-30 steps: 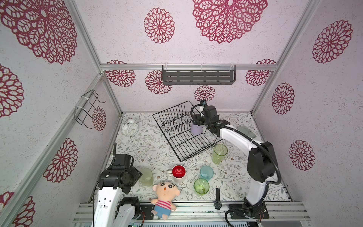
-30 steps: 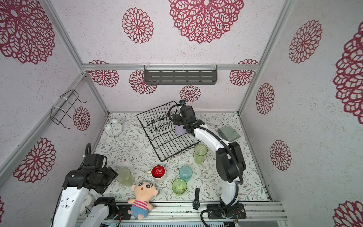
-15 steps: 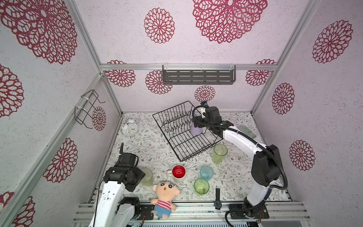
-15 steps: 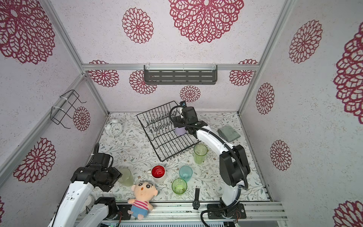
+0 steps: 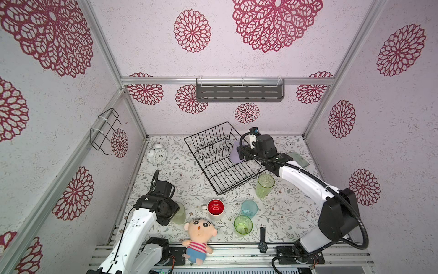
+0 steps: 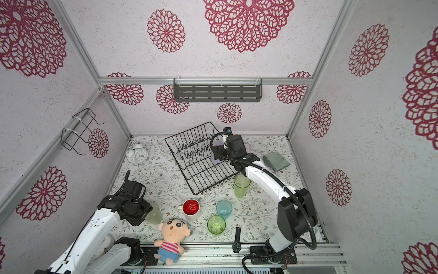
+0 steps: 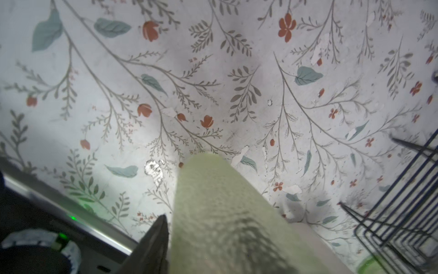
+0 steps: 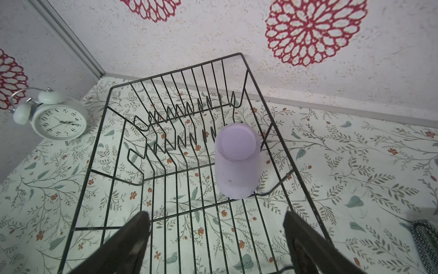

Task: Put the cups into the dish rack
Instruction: 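Lower the lavender cup upright into the rack and open the right gripper, then lift the green cup with the left gripper while the right reaches to it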

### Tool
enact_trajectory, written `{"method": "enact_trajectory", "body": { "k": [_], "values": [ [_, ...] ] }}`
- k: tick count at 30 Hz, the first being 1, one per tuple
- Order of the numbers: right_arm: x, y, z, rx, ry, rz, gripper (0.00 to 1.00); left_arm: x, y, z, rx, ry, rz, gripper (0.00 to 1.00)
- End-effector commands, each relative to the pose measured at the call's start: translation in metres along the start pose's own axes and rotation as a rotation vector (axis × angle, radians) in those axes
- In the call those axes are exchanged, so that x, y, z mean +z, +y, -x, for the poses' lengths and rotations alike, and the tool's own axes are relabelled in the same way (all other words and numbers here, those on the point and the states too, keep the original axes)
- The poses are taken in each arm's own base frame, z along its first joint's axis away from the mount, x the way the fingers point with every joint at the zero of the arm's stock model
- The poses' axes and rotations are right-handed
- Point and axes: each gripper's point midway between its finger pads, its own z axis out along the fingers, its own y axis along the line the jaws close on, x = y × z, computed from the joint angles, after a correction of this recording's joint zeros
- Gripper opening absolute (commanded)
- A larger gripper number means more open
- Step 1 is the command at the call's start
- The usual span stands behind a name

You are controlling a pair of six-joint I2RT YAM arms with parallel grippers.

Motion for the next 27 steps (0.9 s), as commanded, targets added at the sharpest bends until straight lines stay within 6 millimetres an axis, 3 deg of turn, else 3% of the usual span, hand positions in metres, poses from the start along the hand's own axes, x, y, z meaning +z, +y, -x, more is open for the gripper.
{"method": "enact_trajectory", "body": {
  "k": [1, 2, 5, 10, 20, 27],
  "values": [
    [-0.02, -0.002, 0.02, 0.052, -0.087, -0.009, 0.91, 0.007, -0.011, 0.005, 0.002, -0.031, -0.03, 0.27],
    [-0.023, -0.003, 0.02, 0.059, -0.088, -0.008, 0.92, 0.007, -0.012, 0.006, 0.019, -0.034, -0.031, 0.18],
    [-0.031, -0.001, 0.018, 0.079, -0.086, 0.006, 0.91, 0.0, -0.015, 0.012, 0.075, -0.061, -0.027, 0.06],
    [-0.049, 0.004, 0.021, 0.113, -0.094, 0.045, 0.91, -0.021, -0.034, 0.028, 0.149, -0.13, -0.071, 0.01],
    [-0.081, 0.011, 0.014, 0.179, -0.1, 0.119, 0.92, -0.107, -0.133, 0.039, 0.376, -0.226, -0.497, 0.0],
    [-0.113, 0.035, 0.035, 0.213, -0.211, 0.29, 0.94, -0.162, -0.198, 0.034, 0.486, -0.239, -0.807, 0.0]
  ]
}}
